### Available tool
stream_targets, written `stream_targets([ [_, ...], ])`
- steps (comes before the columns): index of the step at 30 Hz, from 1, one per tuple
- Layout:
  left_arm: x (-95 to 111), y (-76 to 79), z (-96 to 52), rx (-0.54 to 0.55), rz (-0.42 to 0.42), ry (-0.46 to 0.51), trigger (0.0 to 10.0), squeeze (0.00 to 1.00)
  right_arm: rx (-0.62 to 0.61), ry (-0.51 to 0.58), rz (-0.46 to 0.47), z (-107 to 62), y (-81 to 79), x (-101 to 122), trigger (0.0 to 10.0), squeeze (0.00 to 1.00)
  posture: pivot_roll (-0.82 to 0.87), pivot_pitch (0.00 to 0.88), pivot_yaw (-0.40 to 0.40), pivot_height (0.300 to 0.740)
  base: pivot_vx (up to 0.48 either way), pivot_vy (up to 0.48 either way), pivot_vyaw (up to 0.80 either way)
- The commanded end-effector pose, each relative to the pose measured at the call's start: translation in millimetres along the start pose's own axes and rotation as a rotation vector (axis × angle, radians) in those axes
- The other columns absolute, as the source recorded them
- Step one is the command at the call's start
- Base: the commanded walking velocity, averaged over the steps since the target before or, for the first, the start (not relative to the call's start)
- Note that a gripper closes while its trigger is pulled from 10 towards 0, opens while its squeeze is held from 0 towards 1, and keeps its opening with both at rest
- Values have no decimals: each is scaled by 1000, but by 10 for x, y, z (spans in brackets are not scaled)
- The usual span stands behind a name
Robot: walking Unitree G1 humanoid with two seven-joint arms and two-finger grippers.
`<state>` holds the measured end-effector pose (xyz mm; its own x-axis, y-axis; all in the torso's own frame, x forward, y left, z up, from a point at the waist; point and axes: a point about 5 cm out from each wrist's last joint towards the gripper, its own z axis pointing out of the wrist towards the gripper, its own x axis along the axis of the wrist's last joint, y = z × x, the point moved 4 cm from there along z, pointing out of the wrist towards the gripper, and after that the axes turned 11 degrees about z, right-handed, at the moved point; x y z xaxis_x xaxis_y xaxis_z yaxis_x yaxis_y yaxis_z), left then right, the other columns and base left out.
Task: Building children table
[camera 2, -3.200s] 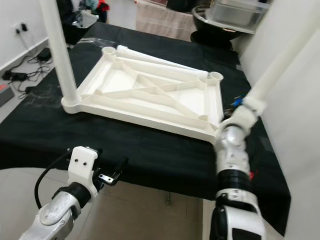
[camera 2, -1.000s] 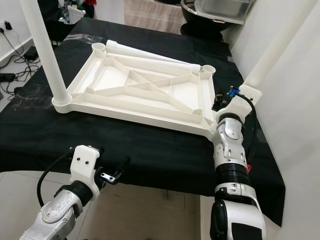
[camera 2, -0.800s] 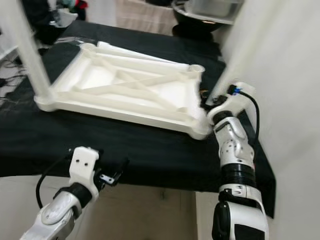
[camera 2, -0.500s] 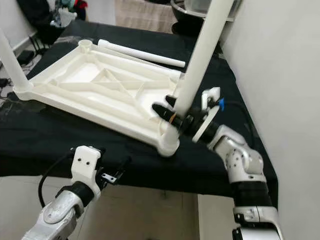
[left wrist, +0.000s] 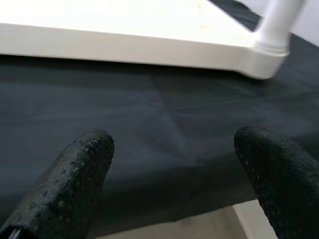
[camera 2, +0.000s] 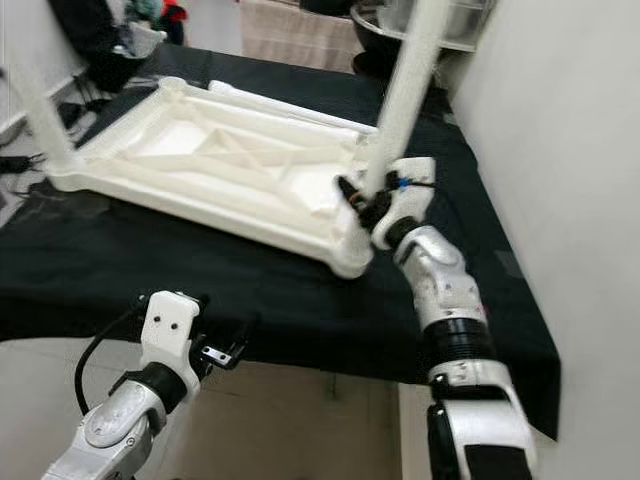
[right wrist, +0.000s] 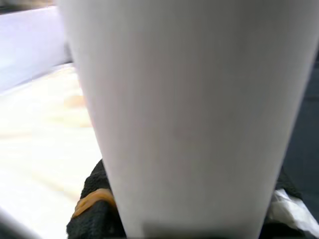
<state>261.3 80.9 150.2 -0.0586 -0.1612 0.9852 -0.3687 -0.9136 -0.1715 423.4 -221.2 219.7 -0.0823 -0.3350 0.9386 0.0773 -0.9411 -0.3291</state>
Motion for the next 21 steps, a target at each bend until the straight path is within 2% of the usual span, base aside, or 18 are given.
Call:
stream_targets([
  [1, -26, 31, -4, -11, -4, -11, 10000, 0, -183, -25, 13, -72, 349, -68, 0, 0, 73, 149, -127, 740, 0, 0, 0],
  [2, -28, 30, -4, -11, -5, -12, 10000, 0, -361, -26, -20, -155, 586, -102, 0, 0, 73, 149, -127, 740, 0, 0, 0],
  [4, -28, 30, -4, -11, -5, -12, 10000, 0, -361, -26, -20, -155, 586, -102, 0, 0, 73, 149, -127, 740, 0, 0, 0],
  [5, -27, 30, -3, -11, -4, -11, 10000, 0, -532, -36, -36, -282, 783, -165, 0, 0, 71, 152, -125, 740, 0, 0, 0],
  [6, -27, 30, -3, -11, -4, -11, 10000, 0, -532, -36, -36, -282, 783, -165, 0, 0, 71, 152, -125, 740, 0, 0, 0],
  [7, -27, 28, 0, -11, -4, -12, 10000, 0, -799, -33, -68, -528, 1007, -248, 0, 0, 74, 154, -123, 740, 0, 0, 0],
  [8, -28, 28, 1, -11, -3, -13, 10000, 0, -858, -23, -82, -578, 1037, -257, 0, 0, 74, 154, -123, 740, 0, 0, 0],
  [10, -27, 27, 1, -11, -3, -13, 10000, 0, -866, -25, -90, -576, 1019, -266, 0, 0, 74, 154, -123, 740, 0, 0, 0],
  [11, -27, 26, 1, -11, -2, -12, 10000, 0, -838, -19, -73, -532, 951, -265, 10000, 0, 72, 155, -121, 740, 0, 0, 0],
  [14, -27, 25, 0, -11, -2, -12, 10000, 0, -803, 1, -48, -471, 873, -251, 10000, 0, 71, 154, -120, 740, 0, 0, 0],
  [15, -27, 25, 1, -12, -3, -12, 10000, 0, -626, 83, 49, -287, 600, -160, 10000, 1000, 68, 155, -119, 740, 0, 0, 0],
  [16, -27, 25, 2, -12, -3, -12, 10000, 0, -563, 126, 73, -229, 497, -102, 10000, 1000, 67, 154, -120, 740, 0, 0, 0],
  [18, -27, 25, 2, -12, -3, -12, 10000, 0, -563, 126, 73, -229, 497, -102, 10000, 1000, 67, 154, -120, 740, 0, 0, 0],
  [20, -26, 28, 3, -13, -4, -12, 10000, 0, -441, 175, 110, -142, 331, -17, 10000, 1000, 69, 153, -122, 740, 0, 0, 0],
  [21, -26, 28, 3, -13, -4, -12, 10000, 0, -441, 175, 110, -142, 331, -17, 10000, 1000, 69, 153, -122, 740, 0, 0, 0],
])
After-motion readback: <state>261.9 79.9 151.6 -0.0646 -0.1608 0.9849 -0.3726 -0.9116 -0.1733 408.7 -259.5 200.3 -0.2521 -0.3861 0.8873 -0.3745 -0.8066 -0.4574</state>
